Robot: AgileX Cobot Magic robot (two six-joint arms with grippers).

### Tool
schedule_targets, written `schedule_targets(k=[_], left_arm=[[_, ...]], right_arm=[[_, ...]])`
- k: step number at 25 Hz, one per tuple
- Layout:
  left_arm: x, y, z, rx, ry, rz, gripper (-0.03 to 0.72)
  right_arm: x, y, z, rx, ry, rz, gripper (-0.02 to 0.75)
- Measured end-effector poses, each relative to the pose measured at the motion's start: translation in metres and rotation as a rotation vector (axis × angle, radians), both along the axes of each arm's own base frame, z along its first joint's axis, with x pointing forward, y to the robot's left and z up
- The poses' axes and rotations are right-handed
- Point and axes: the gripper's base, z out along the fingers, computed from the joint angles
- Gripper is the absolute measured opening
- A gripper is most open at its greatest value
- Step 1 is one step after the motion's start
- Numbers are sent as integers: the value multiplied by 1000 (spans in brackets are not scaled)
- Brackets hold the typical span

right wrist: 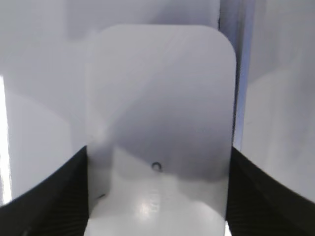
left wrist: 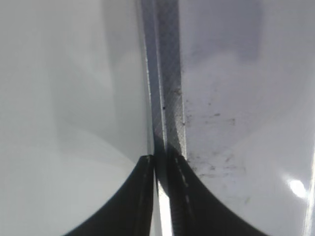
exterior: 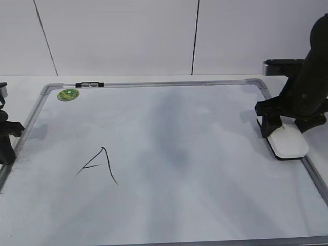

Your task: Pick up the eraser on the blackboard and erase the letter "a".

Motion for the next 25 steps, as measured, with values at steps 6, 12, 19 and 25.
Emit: schedule_targets(k=[6, 12, 19, 25], left_arm=[[0, 0, 0, 0, 2, 0, 77], [0, 0, 0, 0, 2, 0, 77], [0, 0, 0, 0, 2, 0, 77], [0, 0, 0, 0, 2, 0, 77]], right_arm=[[3, 0, -11, -6, 19, 1, 542], [4, 0, -12, -6, 10, 2, 556], [5, 0, -12, -9, -1, 4, 599], [3, -2, -1, -24, -14, 13, 601]])
